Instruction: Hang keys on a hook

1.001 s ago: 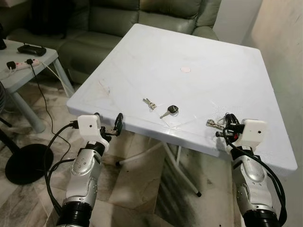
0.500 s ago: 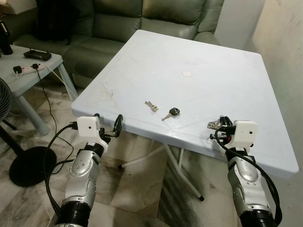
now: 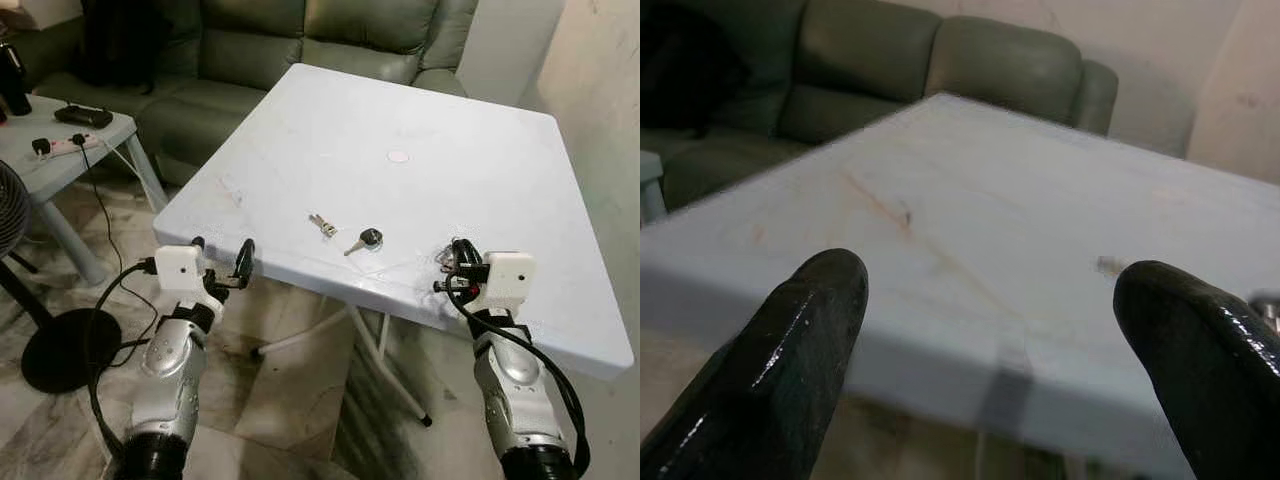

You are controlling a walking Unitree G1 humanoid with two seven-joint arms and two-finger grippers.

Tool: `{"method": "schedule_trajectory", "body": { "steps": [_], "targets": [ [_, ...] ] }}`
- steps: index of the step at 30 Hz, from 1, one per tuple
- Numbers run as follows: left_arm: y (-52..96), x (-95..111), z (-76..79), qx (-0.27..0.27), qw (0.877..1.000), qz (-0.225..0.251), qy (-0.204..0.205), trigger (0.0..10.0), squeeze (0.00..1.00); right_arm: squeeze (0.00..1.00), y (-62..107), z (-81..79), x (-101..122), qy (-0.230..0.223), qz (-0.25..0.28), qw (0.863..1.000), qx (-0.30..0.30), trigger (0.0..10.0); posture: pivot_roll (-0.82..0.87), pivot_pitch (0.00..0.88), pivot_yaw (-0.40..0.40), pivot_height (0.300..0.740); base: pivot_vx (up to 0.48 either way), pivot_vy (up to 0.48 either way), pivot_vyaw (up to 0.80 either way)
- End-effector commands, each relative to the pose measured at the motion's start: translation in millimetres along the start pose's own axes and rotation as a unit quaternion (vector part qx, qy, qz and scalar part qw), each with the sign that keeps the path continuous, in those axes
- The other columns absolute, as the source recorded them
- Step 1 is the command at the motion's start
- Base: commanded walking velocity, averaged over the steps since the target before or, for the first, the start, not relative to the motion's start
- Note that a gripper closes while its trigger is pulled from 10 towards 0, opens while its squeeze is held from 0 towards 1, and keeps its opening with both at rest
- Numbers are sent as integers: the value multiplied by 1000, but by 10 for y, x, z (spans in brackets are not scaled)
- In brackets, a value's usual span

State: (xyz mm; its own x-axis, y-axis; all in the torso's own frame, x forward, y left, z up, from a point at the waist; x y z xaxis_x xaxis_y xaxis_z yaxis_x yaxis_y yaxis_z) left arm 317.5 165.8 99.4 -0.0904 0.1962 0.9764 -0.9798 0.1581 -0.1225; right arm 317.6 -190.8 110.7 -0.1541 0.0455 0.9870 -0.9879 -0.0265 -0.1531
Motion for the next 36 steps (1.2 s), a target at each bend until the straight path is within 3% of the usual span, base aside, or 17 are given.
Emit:
{"method": "schedule_trajectory", "body": {
  "steps": [1,6,14,36],
  "targets": [
    [29,-2,23,-7,1000,-4,-1,10000,0,0,47,-23,24,6,7,1000,11,10000,-7,54,-44,740,0,0,0],
    [81,-21,4,0,1000,-9,3,10000,0,0,112,-82,-18,13,0,1000,23,10000,-7,66,-44,740,0,0,0],
    [85,0,-7,3,1000,-13,4,10000,0,0,74,-114,40,12,6,1000,22,10000,-7,78,-44,740,0,31,0],
    [93,-5,3,12,1000,-18,13,10000,0,0,90,-80,52,16,2,1000,23,10000,-12,89,-58,740,0,390,0]
  ]
}}
Point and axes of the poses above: a point about 5 cm out from each wrist's last joint towards the gripper, its own y axis pointing back from the gripper into the wrist, its own x axis along the axis of the wrist's last joint, z = x × y, the point moved 2 cm from there along -y, pointing out of the wrist towards the gripper, and after that the axes turned 2 degrees about y, right-handed, at the moved point
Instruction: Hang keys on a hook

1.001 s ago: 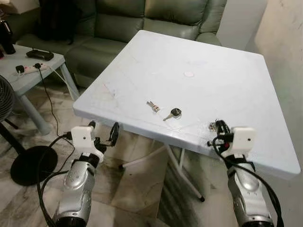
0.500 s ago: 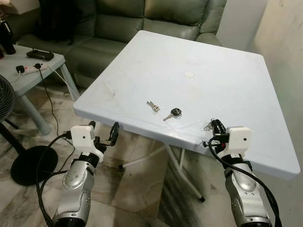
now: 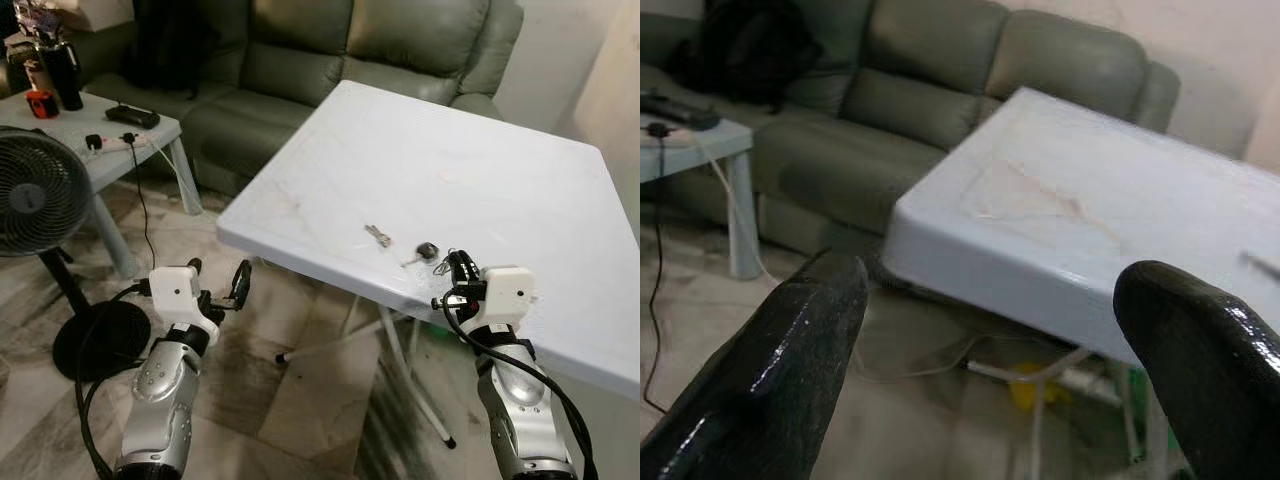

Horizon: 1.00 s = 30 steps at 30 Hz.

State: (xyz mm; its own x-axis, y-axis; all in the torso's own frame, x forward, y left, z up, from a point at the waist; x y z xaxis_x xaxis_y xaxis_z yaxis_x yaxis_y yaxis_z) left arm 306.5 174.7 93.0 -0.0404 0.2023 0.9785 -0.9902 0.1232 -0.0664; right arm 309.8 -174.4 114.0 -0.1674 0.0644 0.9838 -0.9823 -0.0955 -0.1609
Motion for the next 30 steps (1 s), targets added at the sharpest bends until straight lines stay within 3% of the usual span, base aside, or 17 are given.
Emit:
{"method": "schedule_trajectory", "body": {
  "steps": [1,13,30],
  "targets": [
    [-31,30,83,-11,1000,6,7,10000,0,0,29,84,-1,6,-5,1000,-11,10000,-12,89,-58,740,0,465,0],
    [-30,24,103,-8,1000,8,12,10000,0,0,23,91,21,9,-4,1000,-7,10000,-14,90,-67,740,0,461,0],
    [-59,10,99,-2,1000,-4,30,10000,0,0,15,97,-17,10,-22,1000,-15,10000,-15,83,-59,740,0,0,0]
  ]
}}
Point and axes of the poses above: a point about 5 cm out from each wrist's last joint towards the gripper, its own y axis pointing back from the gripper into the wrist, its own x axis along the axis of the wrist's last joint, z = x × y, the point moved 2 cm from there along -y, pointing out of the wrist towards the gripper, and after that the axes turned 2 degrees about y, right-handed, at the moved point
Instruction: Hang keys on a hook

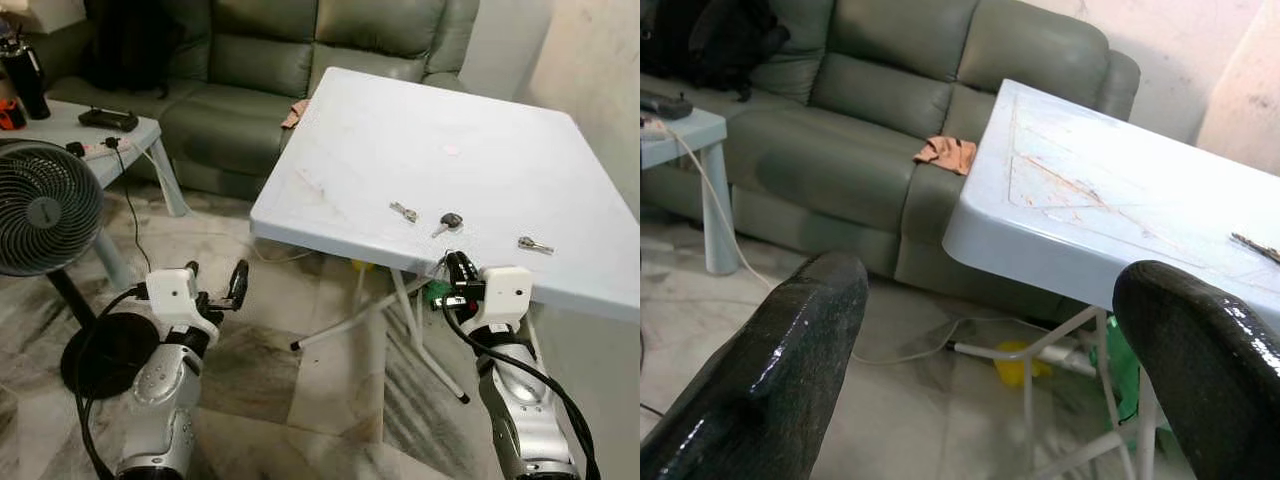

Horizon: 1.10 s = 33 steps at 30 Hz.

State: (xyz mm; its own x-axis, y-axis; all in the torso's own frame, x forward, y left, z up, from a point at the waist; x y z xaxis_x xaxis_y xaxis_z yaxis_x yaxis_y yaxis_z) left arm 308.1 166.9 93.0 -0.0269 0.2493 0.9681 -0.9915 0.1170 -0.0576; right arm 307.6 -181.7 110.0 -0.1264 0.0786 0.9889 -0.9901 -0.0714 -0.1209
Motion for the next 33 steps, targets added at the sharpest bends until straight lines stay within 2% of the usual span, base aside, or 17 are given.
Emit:
{"method": "schedule_trajectory", "body": {
  "steps": [1,6,33],
  "targets": [
    [-33,26,27,-6,1000,-1,5,10000,0,0,-20,29,24,5,-1,1000,-4,10000,-15,83,-59,740,0,0,0],
    [-45,22,17,-6,1000,-4,-10,10000,0,0,-25,19,11,1,-5,1000,-5,10000,-14,83,-56,740,0,0,-775],
    [-121,68,52,-29,999,-1,-22,10000,0,0,-85,-45,-18,0,-7,1000,-3,10000,-4,34,-35,740,0,0,-770]
  ]
}}
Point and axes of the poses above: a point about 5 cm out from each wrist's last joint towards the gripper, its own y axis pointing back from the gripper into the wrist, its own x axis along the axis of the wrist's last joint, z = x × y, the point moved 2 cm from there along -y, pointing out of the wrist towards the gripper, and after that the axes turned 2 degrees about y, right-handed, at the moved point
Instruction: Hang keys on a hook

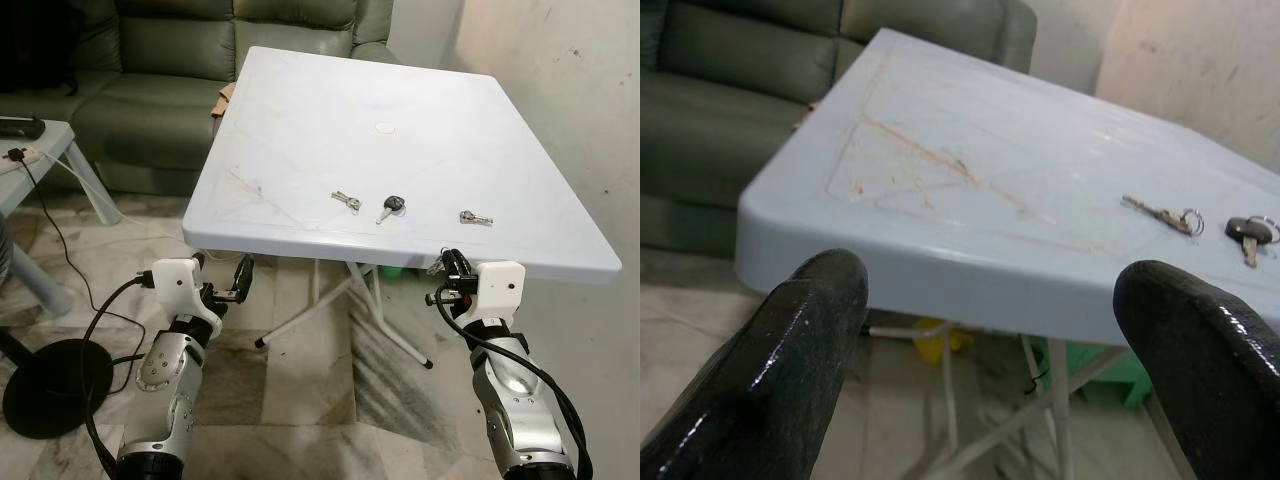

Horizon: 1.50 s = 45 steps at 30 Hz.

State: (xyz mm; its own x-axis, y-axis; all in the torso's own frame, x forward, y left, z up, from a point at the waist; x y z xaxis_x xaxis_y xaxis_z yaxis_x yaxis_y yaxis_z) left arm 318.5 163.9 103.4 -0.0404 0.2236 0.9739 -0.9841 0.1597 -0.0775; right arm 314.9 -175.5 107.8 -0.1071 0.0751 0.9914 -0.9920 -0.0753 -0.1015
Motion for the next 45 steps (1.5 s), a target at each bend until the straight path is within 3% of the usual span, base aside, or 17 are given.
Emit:
{"method": "schedule_trajectory", "body": {
  "steps": [1,8,11,15,45],
  "targets": [
    [-9,-22,11,-6,1000,-6,-8,10000,0,0,-11,14,8,2,3,1000,-6,10000,-4,34,-35,740,0,0,-769],
    [-15,-18,9,-11,1000,-8,-27,10000,0,0,-12,4,11,3,4,1000,-4,10000,-7,32,-36,740,0,-173,-769],
    [-12,-42,7,-1,1000,-9,-2,10000,0,0,-6,10,6,4,4,1000,-5,10000,-6,33,-37,740,0,-320,-769],
    [-20,-83,-1,10,999,-23,-20,10000,0,0,-10,16,7,5,3,1000,-4,10000,-6,35,-44,740,0,0,-769],
    [-23,-62,-46,29,999,-16,-16,10000,0,0,-56,19,22,6,4,1000,-1,10000,4,50,-56,740,0,0,-763]
  ]
}}
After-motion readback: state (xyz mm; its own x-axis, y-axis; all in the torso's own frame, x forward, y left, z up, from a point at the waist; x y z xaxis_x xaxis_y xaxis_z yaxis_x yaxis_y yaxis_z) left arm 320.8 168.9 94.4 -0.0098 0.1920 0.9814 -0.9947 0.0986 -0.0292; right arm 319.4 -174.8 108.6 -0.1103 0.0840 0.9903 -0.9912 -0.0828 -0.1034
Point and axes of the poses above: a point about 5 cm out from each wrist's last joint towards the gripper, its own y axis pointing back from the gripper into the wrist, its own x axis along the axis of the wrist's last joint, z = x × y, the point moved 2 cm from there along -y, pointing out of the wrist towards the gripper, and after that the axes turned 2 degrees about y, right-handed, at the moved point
